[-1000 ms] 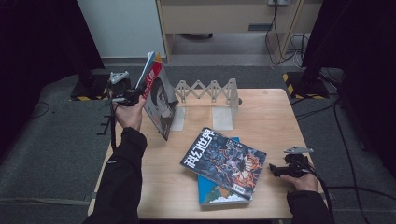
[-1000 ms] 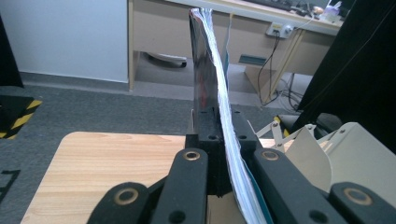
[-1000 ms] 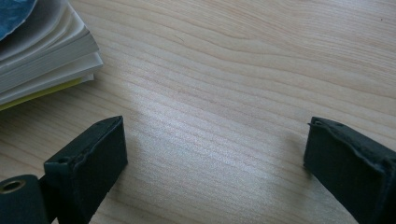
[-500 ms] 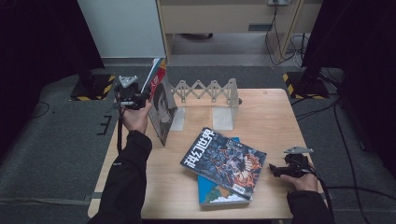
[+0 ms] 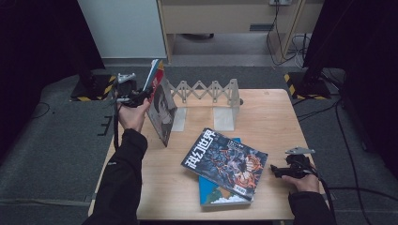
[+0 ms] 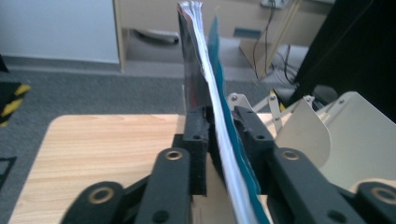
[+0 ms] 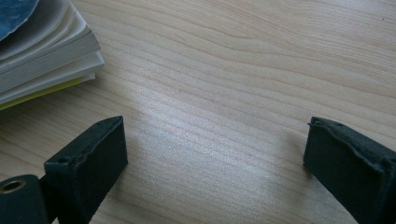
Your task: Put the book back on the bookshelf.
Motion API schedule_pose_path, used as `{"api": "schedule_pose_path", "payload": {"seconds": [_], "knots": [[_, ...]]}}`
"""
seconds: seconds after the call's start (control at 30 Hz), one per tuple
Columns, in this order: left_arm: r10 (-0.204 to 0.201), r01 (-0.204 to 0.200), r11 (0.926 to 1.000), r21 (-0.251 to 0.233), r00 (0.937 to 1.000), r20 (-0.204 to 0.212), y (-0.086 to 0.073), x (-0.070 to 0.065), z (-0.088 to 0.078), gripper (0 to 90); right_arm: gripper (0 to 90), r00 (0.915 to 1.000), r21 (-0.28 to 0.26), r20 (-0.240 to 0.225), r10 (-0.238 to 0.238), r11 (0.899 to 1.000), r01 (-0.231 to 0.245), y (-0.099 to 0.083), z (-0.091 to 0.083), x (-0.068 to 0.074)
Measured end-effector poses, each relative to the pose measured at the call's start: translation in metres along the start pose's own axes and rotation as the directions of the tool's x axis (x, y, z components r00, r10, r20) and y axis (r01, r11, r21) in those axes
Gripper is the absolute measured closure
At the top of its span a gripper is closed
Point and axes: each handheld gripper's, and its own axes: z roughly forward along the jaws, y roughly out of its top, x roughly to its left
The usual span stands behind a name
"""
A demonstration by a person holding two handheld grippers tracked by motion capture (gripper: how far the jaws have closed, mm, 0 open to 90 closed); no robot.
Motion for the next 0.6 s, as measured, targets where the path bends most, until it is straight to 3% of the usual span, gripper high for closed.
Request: {"api": "schedule_pose_path", "payload": {"seconds": [0.1, 0.2, 0.27, 0.4, 0.6], "knots": [[0.012, -0.011, 0.9987, 0.051, 0.9994, -0.031, 0.004, -0.004, 0.007, 74.8, 6.4, 1.0000, -0.001, 0.000, 0.002, 1.000, -0.002, 0.000, 0.000, 0.000], [0.029, -0.024, 0.9977, 0.063, 0.9971, -0.070, 0.006, -0.008, 0.009, 85.0, 6.4, 1.0000, 0.002, -0.005, -0.002, 1.000, 0.002, 0.000, 0.000, 0.000], [0.044, -0.039, 0.9976, 0.057, 0.9953, -0.087, 0.006, -0.011, 0.010, 86.0, 6.4, 1.0000, 0.000, -0.006, -0.001, 1.000, 0.001, 0.000, 0.000, 0.000], [0.079, -0.076, 0.9969, 0.020, 0.9857, -0.149, 0.002, -0.021, 0.012, 86.3, 6.4, 1.0000, 0.002, -0.008, -0.002, 1.000, 0.002, 0.000, 0.000, 0.000], [0.122, -0.127, 0.9918, -0.015, 0.9730, -0.196, 0.000, -0.029, 0.012, 86.4, 6.4, 1.0000, 0.002, -0.009, -0.001, 1.000, 0.001, 0.000, 0.000, 0.000]]}}
